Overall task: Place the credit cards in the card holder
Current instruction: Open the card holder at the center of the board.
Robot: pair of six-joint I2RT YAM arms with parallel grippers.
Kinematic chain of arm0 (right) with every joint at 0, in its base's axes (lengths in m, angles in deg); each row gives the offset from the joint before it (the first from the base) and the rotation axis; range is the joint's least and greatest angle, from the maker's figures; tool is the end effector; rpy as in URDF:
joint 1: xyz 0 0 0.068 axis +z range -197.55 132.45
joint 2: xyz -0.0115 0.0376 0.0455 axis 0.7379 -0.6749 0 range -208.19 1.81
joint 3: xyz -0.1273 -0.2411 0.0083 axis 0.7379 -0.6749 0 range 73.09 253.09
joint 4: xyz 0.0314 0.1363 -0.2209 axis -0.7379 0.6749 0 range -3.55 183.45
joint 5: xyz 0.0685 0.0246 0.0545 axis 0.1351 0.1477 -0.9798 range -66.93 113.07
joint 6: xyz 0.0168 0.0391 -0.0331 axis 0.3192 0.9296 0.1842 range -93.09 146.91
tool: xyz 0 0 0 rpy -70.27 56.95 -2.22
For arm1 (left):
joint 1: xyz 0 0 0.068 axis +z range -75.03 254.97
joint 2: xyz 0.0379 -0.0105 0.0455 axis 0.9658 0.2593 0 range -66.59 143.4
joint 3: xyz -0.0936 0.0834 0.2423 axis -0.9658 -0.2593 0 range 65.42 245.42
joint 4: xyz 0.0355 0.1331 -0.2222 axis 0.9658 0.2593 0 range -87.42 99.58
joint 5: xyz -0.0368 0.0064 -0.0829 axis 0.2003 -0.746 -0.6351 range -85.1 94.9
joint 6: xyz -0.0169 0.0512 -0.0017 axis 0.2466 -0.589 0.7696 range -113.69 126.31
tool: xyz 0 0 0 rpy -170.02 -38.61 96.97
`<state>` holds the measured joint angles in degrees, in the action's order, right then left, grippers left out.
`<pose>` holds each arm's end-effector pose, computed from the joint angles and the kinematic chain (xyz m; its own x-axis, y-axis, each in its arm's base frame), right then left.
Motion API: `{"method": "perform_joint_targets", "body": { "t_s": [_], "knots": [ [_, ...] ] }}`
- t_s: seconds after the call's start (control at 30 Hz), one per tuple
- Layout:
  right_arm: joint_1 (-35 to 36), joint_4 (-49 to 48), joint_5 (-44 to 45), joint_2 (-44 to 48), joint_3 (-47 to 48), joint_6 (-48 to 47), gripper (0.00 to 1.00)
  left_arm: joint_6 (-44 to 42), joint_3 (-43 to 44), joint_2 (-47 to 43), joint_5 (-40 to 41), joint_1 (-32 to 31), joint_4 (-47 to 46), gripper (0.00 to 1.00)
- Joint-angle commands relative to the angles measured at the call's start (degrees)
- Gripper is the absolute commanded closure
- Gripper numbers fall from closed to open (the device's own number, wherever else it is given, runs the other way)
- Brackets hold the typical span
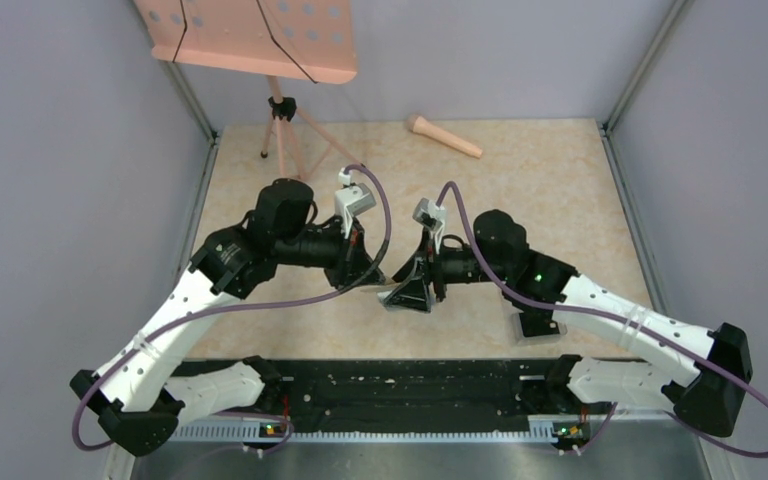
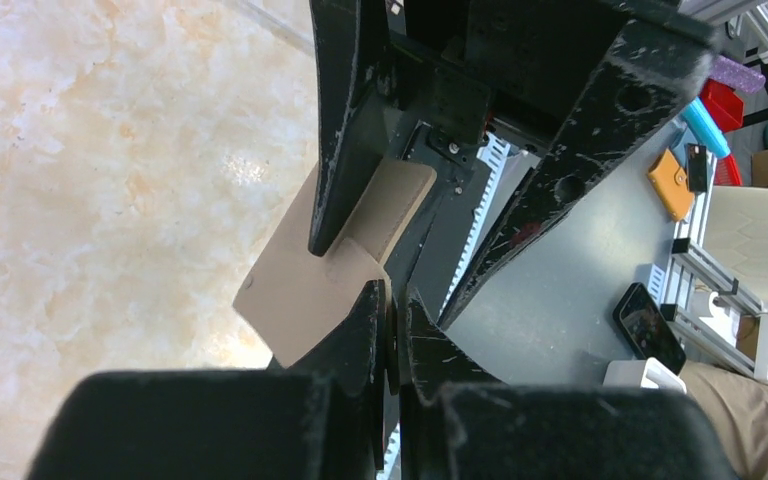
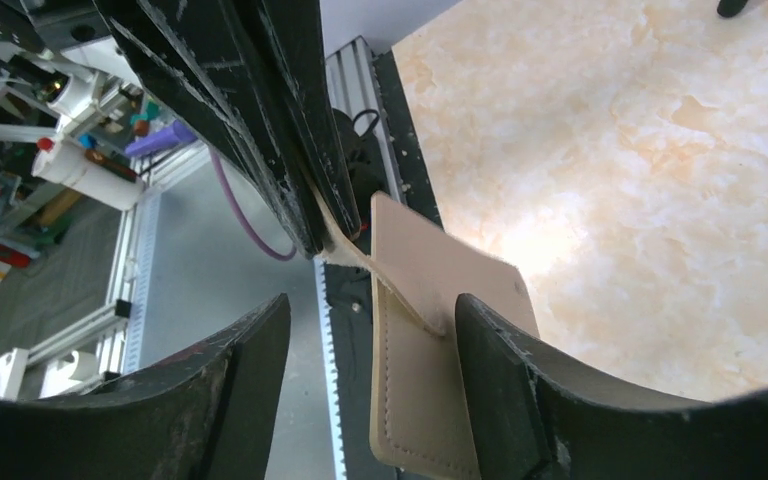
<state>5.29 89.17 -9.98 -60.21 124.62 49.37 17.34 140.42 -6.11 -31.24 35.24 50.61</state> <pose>0.1349 0.2102 0.3373 -0.5053 -0.1366 -0.8520 -0.8610 0.1464 0.4872 0.1387 -0.1426 0.4061 -0.5878 0.2877 -0.7561 0.7967 0.3686 -0.4791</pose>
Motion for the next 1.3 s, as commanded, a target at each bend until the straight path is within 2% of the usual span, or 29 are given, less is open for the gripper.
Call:
{"method": "perform_joint_targets", "body": {
  "t_s": [0.0, 0.07, 0.13, 0.23, 0.33, 0.43, 0.57, 0.67, 0.7, 0.73, 0.77, 0.8, 0.87, 0.93, 1.07, 1.27],
  "knots": [
    [0.95, -0.38, 0.31, -0.1, 2.1, -1.46, 0.45, 1.34, -0.46, -1.85, -0.93, 0.08, -5.42, 1.0],
    [0.96, -0.65, -0.38, -0.27, 2.0, -1.3, 0.54, 1.6, -0.67, -2.01, -0.59, 0.1, -5.87, 1.0],
    [1.15, 0.11, -0.26, -0.5, 2.2, -1.68, 0.58, 1.83, -0.78, -2.15, -0.65, 0.16, -6.28, 1.0],
    [1.45, 1.39, 0.89, -0.79, 2.6, -2.54, 0.56, 2.13, -0.89, -2.09, -1.39, 0.13, -6.81, 1.0],
    [1.61, 1.37, 1.93, -0.88, 2.28, -2.57, 0.47, 2.33, -1.08, -1.91, -3.08, 0.17, -7.4, 1.0],
    [1.8, 0.96, 1.66, -1.2, 2.31, -2.44, 0.48, 2.49, -1.35, -1.92, -4.0, 0.17, -7.86, 1.0],
    [1.89, 1.45, 1.92, -1.78, 2.47, -2.43, 0.65, 3.06, -2.18, -2.28, -3.65, 0.17, -8.87, 1.0],
    [1.84, 1.98, 2.91, -1.66, 2.62, -2.41, 0.93, 3.33, -2.54, -2.54, -2.39, 0.17, -8.99, 1.0],
    [1.82, 2.14, 3.77, -1.51, 2.55, -2.15, 1.0, 3.45, -2.59, -2.64, -1.62, 0.17, -9.03, 1.0],
    [1.86, 2.46, 5.04, -1.29, 2.44, -1.78, 1.0, 3.55, -2.77, -2.84, -0.92, 0.17, -9.05, 1.0],
    [1.91, 2.41, 6.19, -1.02, 2.17, -1.39, 1.0, 3.81, -2.93, -3.09, 0.09, 0.17, -9.13, 0.94],
    [1.84, 2.12, 7.06, -0.58, 1.87, -0.88, 1.0, 4.28, -3.2, -3.28, 1.34, 0.17, -9.18, 0.84],
    [1.8, 1.7, 9.3, 0.13, 1.06, 0.49, 1.0, 5.46, -3.89, -3.88, 4.69, 0.17, -9.48, 0.53],
    [1.13, 1.59, 10.4, 0.81, 0.37, 1.72, 1.0, 7.21, -5.04, -4.76, 9.66, 0.17, -9.46, 0.38],
    [-3.49, 0.69, 7.81, 2.27, -2.29, 5.26, 1.0, 11.76, -8.99, -6.77, 17.27, 0.26, -10.14, 0.28],
    [-15.26, -6.05, -6.05, 4.75, -7.42, 12.31, 1.0, 20.09, -16.95, -7.66, 21.47, 1.15, -11.72, 0.28]
  ]
}}
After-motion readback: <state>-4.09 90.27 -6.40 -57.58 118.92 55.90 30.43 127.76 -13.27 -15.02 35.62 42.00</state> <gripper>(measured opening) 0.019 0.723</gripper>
